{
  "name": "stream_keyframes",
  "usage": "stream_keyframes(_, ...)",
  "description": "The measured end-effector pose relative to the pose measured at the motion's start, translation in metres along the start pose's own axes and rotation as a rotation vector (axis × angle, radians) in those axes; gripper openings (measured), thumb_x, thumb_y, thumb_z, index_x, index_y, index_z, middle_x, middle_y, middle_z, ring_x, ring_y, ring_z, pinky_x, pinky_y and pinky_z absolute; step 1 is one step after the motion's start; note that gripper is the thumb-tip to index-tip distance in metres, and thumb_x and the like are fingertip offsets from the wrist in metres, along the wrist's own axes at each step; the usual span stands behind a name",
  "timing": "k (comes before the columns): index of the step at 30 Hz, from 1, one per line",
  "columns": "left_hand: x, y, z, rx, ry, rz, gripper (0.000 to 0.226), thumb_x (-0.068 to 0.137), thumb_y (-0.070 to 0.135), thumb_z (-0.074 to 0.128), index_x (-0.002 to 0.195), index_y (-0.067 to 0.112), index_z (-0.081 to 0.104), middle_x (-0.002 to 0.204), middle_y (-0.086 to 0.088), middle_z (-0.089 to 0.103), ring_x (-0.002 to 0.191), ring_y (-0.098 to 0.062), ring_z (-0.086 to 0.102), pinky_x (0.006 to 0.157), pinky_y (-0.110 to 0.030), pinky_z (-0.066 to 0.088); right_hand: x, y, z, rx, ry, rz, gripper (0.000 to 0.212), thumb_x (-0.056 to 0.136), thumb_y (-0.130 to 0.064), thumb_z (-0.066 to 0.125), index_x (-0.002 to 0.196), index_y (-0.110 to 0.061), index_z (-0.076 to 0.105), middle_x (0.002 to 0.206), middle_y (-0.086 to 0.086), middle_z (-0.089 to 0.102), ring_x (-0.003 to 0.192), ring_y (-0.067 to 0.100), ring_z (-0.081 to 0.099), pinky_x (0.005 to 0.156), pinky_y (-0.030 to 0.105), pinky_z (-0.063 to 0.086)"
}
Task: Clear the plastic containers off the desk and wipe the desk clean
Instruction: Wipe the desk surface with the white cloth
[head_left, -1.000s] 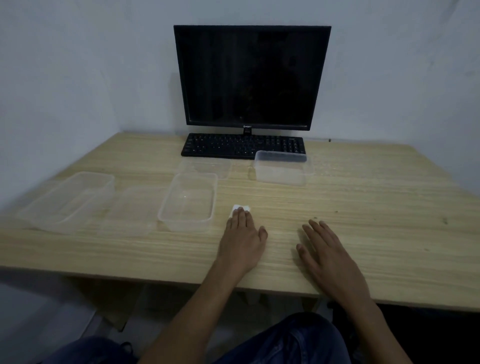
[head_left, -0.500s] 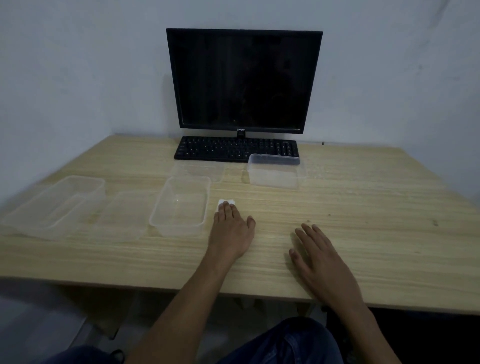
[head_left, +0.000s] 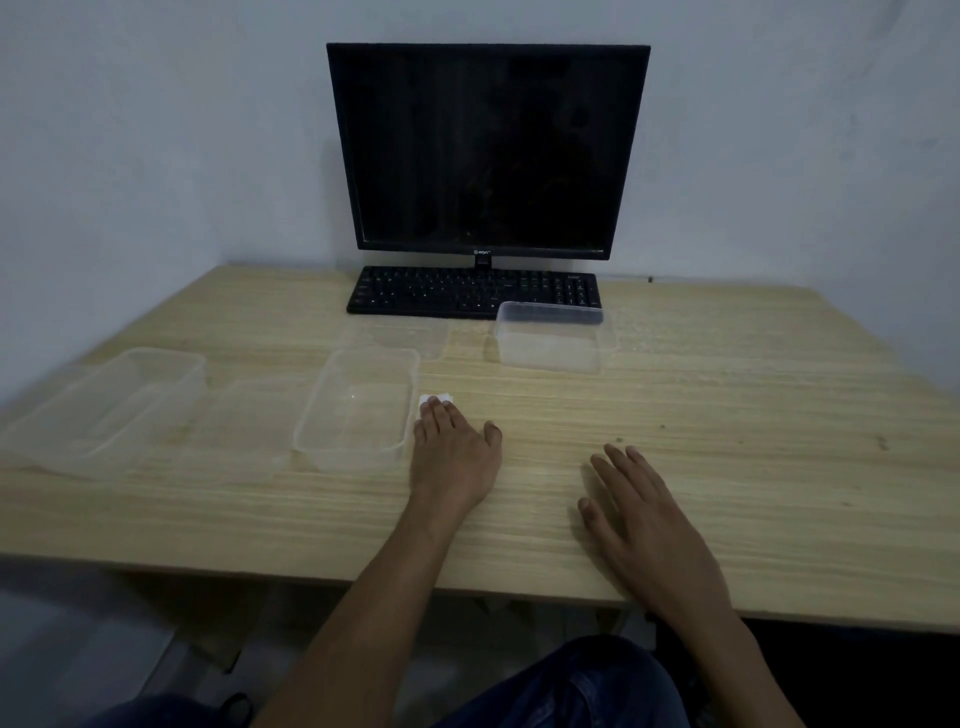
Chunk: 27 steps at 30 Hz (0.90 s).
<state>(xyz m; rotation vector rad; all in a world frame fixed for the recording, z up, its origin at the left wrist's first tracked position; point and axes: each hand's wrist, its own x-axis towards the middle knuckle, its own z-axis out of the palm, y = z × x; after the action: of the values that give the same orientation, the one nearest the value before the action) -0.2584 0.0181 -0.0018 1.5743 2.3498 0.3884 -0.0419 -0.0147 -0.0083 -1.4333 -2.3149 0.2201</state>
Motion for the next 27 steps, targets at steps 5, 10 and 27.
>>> stream_keyframes(5, 0.005, -0.001, 0.0, -0.014, 0.007, -0.007, 0.071, 0.101, 0.041, 0.018, 0.148, -0.006, -0.006, 0.159, -0.021, -0.009, 0.148, -0.027, -0.011, 0.118, -0.037, -0.006, 0.0, 0.0, 0.0, 0.006, 0.002, -0.002, 0.079, 0.083, -0.067, 0.012, 0.147, -0.025, 0.033, 0.157, -0.01, 0.021, 0.139, -0.007, -0.004, 0.106, 0.006, -0.006)
stream_keyframes(10, 0.011, -0.002, 0.0, -0.01, 0.008, -0.009, 0.07, 0.101, 0.041, 0.018, 0.149, -0.006, -0.006, 0.159, -0.02, -0.009, 0.148, -0.026, -0.011, 0.119, -0.037, -0.006, -0.001, 0.0, 0.0, 0.019, -0.003, -0.004, 0.079, 0.083, -0.067, 0.014, 0.147, -0.024, 0.033, 0.157, -0.009, 0.022, 0.14, -0.006, -0.002, 0.109, 0.011, -0.002)
stream_keyframes(27, -0.053, 0.001, 0.012, 0.05, -0.03, 0.211, 0.064, 0.103, 0.036, 0.018, 0.151, -0.001, -0.005, 0.16, -0.015, -0.01, 0.148, -0.021, -0.011, 0.118, -0.032, -0.008, 0.001, 0.001, 0.001, 0.056, 0.03, -0.007, 0.067, 0.092, -0.06, 0.028, 0.146, -0.022, 0.036, 0.157, -0.007, 0.024, 0.139, -0.006, 0.002, 0.11, 0.012, 0.002)
